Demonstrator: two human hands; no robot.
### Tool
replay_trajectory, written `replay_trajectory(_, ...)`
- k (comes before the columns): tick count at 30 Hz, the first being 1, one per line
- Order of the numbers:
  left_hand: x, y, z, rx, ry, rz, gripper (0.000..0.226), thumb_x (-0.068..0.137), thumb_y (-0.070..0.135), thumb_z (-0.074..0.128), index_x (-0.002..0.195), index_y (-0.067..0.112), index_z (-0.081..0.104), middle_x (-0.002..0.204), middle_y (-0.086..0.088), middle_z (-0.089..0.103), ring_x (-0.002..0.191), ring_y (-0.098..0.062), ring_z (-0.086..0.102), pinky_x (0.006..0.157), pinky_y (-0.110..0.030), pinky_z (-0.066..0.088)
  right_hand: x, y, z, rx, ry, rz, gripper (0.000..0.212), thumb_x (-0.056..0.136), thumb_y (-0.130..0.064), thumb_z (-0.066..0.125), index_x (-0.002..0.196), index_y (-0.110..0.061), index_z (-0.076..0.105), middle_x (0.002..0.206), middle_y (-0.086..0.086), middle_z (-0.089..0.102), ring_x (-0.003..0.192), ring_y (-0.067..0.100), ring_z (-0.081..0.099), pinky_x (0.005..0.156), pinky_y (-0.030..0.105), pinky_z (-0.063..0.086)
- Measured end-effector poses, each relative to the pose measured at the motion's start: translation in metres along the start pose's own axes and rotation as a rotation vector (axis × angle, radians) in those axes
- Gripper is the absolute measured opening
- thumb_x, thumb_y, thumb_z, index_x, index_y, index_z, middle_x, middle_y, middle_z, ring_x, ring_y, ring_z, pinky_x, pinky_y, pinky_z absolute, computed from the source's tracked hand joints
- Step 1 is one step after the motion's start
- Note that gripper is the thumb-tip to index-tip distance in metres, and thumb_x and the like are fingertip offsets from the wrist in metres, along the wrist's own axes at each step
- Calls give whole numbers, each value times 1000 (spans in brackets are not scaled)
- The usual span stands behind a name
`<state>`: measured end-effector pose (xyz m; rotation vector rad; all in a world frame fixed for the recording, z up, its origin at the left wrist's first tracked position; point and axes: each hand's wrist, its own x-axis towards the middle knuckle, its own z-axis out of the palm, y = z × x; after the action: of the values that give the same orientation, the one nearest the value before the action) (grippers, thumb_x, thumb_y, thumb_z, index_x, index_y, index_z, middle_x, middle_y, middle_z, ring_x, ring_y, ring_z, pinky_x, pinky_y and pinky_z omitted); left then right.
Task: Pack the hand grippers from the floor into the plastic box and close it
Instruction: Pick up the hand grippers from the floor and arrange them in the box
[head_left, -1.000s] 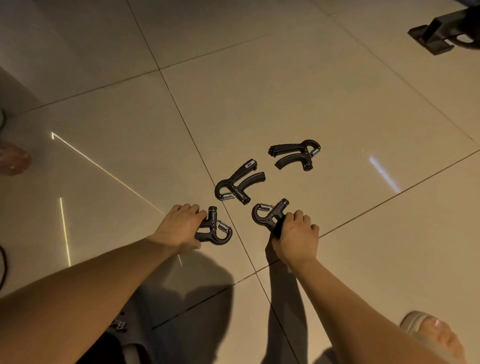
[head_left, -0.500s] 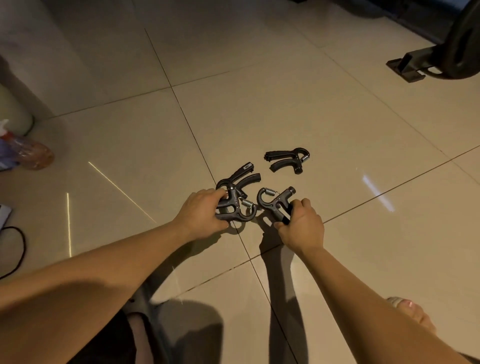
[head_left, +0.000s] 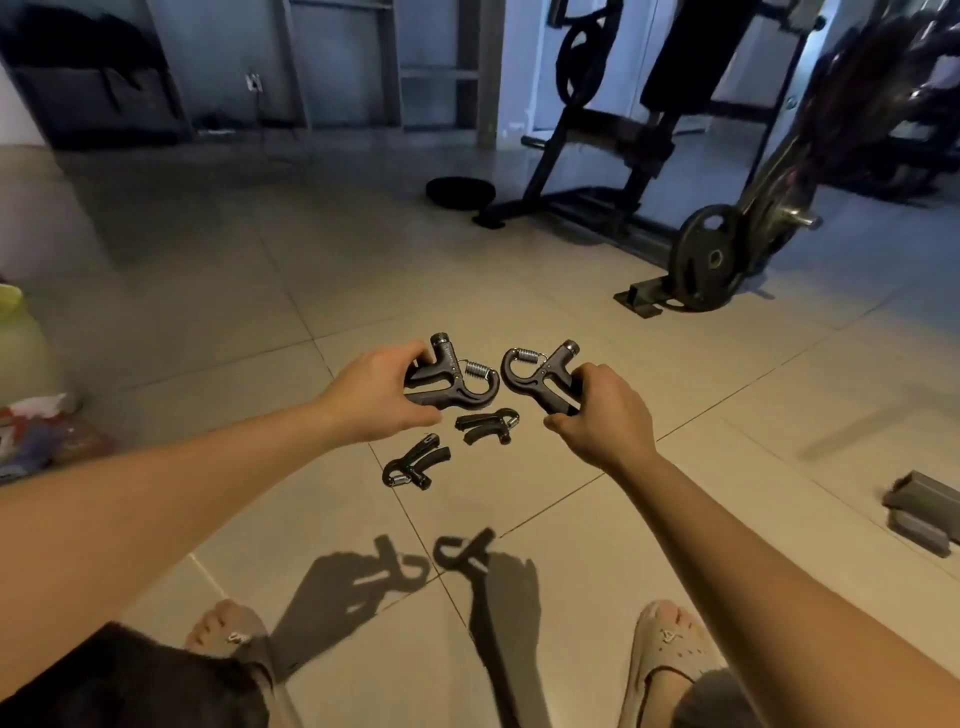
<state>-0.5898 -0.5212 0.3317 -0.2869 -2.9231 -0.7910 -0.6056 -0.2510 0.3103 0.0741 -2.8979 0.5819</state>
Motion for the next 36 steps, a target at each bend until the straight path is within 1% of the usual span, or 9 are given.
replay_trajectory(4, -28, 69, -44, 88, 33, 105, 45, 71, 43, 86, 102, 34, 54, 97, 14, 59, 86, -8, 56, 63, -21, 36, -32, 1, -85, -31, 34, -25, 47, 77, -43, 82, 111, -21, 58, 102, -2, 61, 86, 20, 58, 70, 36, 52)
replay_trajectory(7, -52, 116, -61, 71, 51, 149, 47, 72, 44, 86, 105, 32, 55, 100, 13, 61, 89, -8, 58, 67, -24, 42, -68, 7, -139, -64, 73, -49, 51, 77, -45, 83, 113, -21, 57, 103, -2, 60, 86, 19, 56, 63, 32, 41)
replay_trajectory(10, -77, 151, -60, 16, 47, 170, 47, 71, 43, 87, 105, 32, 57, 101, 13, 62, 90, -9, 61, 76, -29, 50, -109, 14, -177, -77, 121, -18, 53, 76, -44, 84, 115, -20, 58, 106, -2, 59, 88, 19, 57, 68, 33, 46)
replay_trajectory(15, -117, 188, -35, -141, -18, 248, 46, 68, 44, 88, 102, 40, 58, 98, 16, 65, 87, -6, 65, 76, -33, 59, -188, 37, -212, -54, 158, 128, 48, 77, -41, 83, 114, -25, 57, 107, -4, 62, 92, 16, 57, 75, 33, 50)
replay_trajectory(17, -131, 205, -26, -180, -48, 280, 47, 68, 43, 89, 104, 38, 58, 101, 16, 65, 88, -6, 65, 79, -33, 58, -222, 46, -224, -70, 165, 184, 48, 78, -40, 83, 114, -24, 56, 106, -4, 61, 91, 17, 57, 73, 32, 47)
replay_trajectory(21, -164, 252, -5, -228, -161, 390, 47, 68, 43, 89, 104, 35, 59, 103, 13, 66, 93, -6, 63, 81, -32, 56, -308, 65, -252, -139, 197, 321, 49, 77, -41, 84, 114, -23, 58, 106, -2, 62, 91, 19, 59, 81, 40, 55)
replay_trajectory(29, -250, 351, 31, -231, -331, 637, 48, 68, 42, 89, 106, 31, 61, 100, 9, 65, 91, -11, 62, 79, -35, 55, -473, 96, -317, -282, 195, 548, 50, 76, -40, 85, 115, -22, 60, 107, -3, 64, 91, 16, 58, 79, 35, 54)
replay_trajectory(32, -286, 394, 44, -211, -378, 739, 49, 69, 42, 89, 106, 33, 59, 100, 12, 63, 90, -7, 61, 74, -29, 51, -537, 105, -339, -330, 188, 631, 48, 78, -39, 83, 117, -22, 59, 101, -7, 58, 90, 15, 56, 71, 26, 46)
replay_trajectory(36, -342, 458, 69, -209, -470, 842, 53, 71, 39, 89, 114, 29, 58, 108, 9, 62, 97, -12, 61, 76, -24, 47, -632, 126, -361, -316, 217, 769, 53, 78, -39, 83, 121, -22, 58, 106, -7, 58, 95, 15, 57, 80, 29, 50)
